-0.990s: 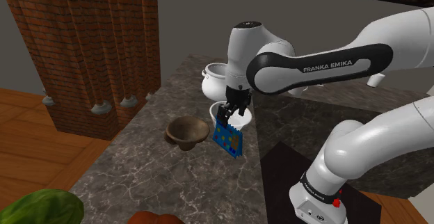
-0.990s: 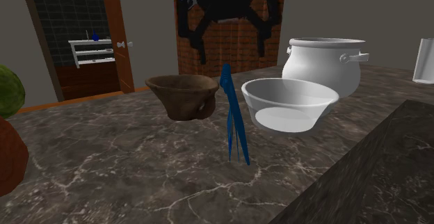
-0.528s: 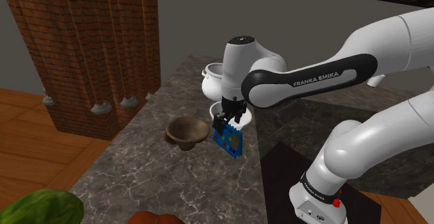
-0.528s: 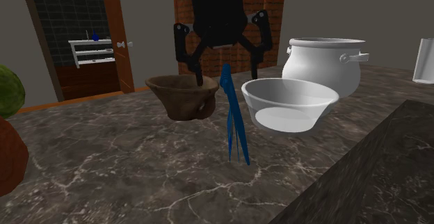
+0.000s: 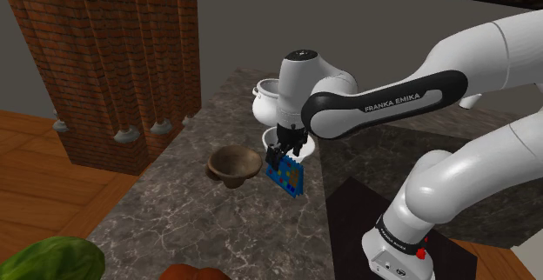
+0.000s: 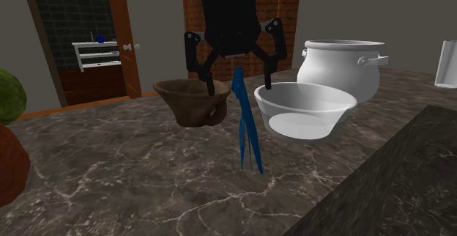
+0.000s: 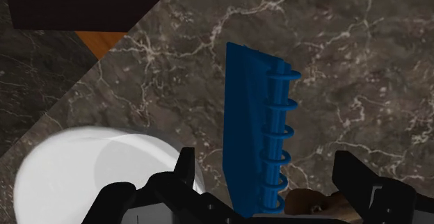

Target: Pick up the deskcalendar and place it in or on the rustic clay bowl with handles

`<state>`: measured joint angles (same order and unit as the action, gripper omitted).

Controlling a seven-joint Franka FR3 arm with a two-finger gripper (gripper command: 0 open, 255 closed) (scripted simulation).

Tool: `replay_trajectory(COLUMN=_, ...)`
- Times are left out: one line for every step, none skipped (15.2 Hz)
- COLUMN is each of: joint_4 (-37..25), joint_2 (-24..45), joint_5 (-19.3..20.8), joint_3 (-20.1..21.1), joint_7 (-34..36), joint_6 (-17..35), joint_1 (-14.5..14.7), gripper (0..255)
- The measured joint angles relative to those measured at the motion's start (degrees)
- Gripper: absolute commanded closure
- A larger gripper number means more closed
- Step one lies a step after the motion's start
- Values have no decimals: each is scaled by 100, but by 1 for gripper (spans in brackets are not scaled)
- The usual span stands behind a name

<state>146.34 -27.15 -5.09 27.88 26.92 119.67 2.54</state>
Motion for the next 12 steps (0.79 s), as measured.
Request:
replay_trajectory(joint_4=0, joint_2=0, joint_5=0, joint_3=0, joint_7=0, joint_6=0, joint_1=0, gripper=255)
replay_trajectory(joint_4=0, joint_2=0, joint_5=0, joint_3=0, joint_7=0, joint_6=0, joint_1=0, gripper=255)
replay_trajectory(joint_4=0, joint_2=0, joint_5=0, joint_3=0, joint_7=0, joint_6=0, joint_1=0, gripper=255)
replay_trajectory(joint_4=-2, joint_2=-4, joint_5=1, joint_3=-1, joint_7=1, joint_6=-5, joint_1=0, gripper=255)
replay_trajectory(joint_4=-4, joint_2=-6, joint_5=2, joint_3=-1, joint_7=2, joint_6=-8, joint_1=0, gripper=255)
replay_trajectory(joint_4=-5, joint_2=-6, joint_5=4, joint_3=-1, joint_7=3, joint_6=-9, joint_1=-1, gripper=255)
replay_trajectory(joint_4=-7, joint_2=-4, joint_5=5, joint_3=-1, joint_7=3, joint_6=-9, joint_1=-2, gripper=255)
replay_trajectory(joint_4=-7, joint_2=-3, joint_5=6, joint_3=-1, joint_7=4, joint_6=-9, joint_1=-3, gripper=255)
replay_trajectory(joint_4=-8, joint_2=-2, joint_5=7, joint_3=-1, joint_7=5, joint_6=-9, joint_1=-3, gripper=255)
replay_trajectory(joint_4=-10, joint_2=-1, joint_5=7, joint_3=0, joint_7=6, joint_6=-9, joint_1=-4, gripper=255)
replay_trajectory(joint_4=-5, joint_2=-6, joint_5=7, joint_3=-3, joint_7=3, joint_6=-8, joint_1=-3, gripper=255)
replay_trajectory(joint_4=-23, joint_2=-24, joint_5=-1, joint_3=-10, joint_7=-3, joint_6=-47, joint_1=5, gripper=255)
